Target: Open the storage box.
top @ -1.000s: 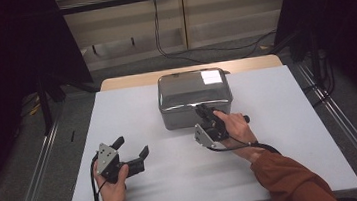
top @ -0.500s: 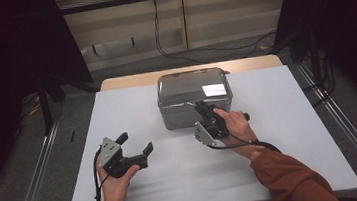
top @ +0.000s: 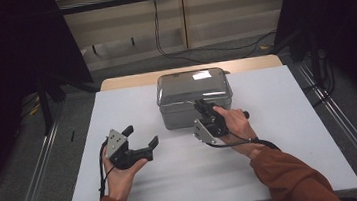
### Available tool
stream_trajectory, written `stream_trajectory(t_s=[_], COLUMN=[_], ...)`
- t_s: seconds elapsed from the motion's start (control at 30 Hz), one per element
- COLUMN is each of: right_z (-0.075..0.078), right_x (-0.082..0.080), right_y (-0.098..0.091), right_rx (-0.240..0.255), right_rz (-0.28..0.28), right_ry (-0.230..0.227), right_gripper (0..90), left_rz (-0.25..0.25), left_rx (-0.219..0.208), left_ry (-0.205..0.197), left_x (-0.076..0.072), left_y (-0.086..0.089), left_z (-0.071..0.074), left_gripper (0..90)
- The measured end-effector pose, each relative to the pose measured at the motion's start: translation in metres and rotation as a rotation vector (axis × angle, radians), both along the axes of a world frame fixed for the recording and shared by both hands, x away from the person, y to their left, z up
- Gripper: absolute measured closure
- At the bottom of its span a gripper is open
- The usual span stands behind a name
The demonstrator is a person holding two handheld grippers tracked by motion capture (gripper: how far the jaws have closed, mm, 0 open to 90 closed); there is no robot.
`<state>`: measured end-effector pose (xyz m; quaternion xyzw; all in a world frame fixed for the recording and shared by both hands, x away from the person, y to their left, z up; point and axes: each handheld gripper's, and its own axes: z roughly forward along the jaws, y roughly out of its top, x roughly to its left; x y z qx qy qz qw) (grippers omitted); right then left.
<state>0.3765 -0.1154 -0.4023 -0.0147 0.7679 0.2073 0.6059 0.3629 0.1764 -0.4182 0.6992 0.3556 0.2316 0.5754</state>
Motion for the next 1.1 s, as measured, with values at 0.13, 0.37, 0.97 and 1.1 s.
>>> stream_trajectory(t_s=[0.13,0.37,0.97,1.1], right_z=[0.003,0.004,0.009,0.011], right_x=[0.001,0.001,0.003,0.003], right_y=[0.0,-0.001,0.0,-0.001], right_rx=[0.021,0.016,0.018,0.022], right_rz=[-0.008,-0.004,-0.007,-0.009], right_ry=[-0.005,-0.008,-0.021,-0.02], right_gripper=[79.4,79.6,80.2,80.3], left_rz=[-0.011,-0.017,-0.006,-0.026], left_rx=[-0.004,0.023,0.053,0.049], left_ry=[-0.018,-0.036,-0.063,-0.052], left_x=[0.005,0.016,0.061,0.064], left_y=[-0.009,-0.018,-0.045,-0.051], left_z=[0.005,0.005,0.013,0.008], left_gripper=[2.0,3.1,3.6,3.7])
